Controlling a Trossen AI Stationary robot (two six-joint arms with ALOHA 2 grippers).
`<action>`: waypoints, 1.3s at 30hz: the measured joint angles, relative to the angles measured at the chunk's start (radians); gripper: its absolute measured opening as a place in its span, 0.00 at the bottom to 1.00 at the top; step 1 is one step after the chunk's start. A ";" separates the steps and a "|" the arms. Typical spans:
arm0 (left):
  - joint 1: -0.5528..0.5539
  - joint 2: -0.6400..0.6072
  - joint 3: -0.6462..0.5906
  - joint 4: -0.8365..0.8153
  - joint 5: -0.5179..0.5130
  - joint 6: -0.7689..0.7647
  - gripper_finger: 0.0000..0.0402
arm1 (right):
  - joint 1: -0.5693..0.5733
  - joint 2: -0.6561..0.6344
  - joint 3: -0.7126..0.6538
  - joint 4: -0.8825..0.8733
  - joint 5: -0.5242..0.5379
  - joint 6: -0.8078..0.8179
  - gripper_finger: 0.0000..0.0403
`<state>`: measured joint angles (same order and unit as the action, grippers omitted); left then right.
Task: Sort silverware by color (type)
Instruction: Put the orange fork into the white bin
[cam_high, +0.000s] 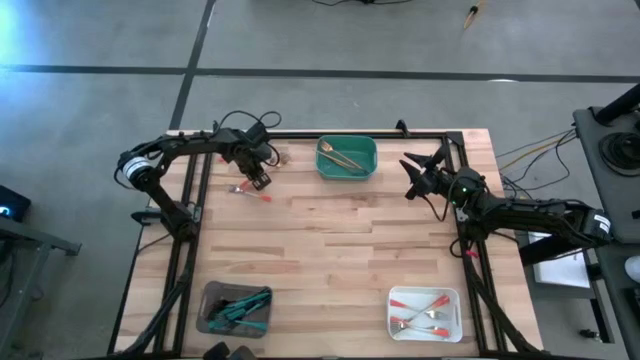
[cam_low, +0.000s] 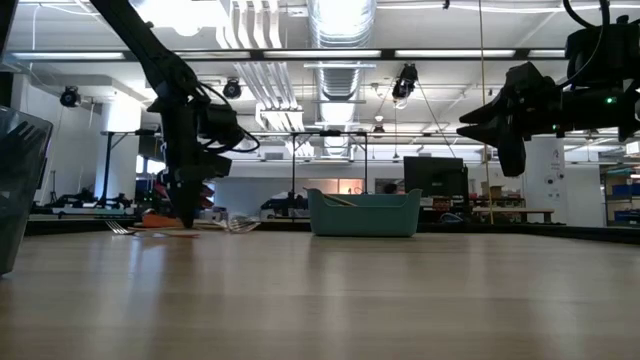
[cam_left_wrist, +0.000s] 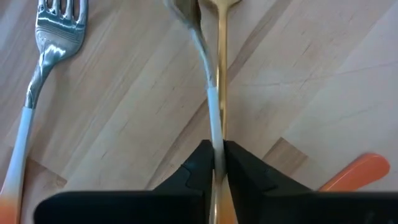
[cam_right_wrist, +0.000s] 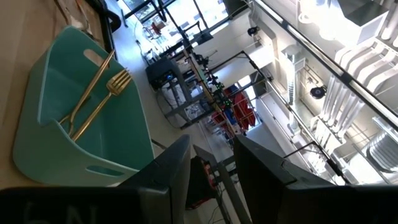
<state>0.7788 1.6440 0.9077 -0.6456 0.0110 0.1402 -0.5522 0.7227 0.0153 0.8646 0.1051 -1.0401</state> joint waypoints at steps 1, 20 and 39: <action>0.000 0.000 0.000 0.000 0.000 0.000 0.08 | 0.000 0.000 0.000 0.000 0.000 0.000 0.29; 0.000 0.000 0.000 0.093 0.000 -0.021 0.12 | 0.000 0.000 0.000 0.000 0.000 0.000 0.29; -0.001 0.072 0.005 0.168 -0.027 -0.135 0.10 | 0.000 0.000 0.000 0.000 0.000 0.000 0.29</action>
<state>0.7782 1.7164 0.9127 -0.4774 -0.0161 0.0055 -0.5523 0.7227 0.0152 0.8646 0.1053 -1.0398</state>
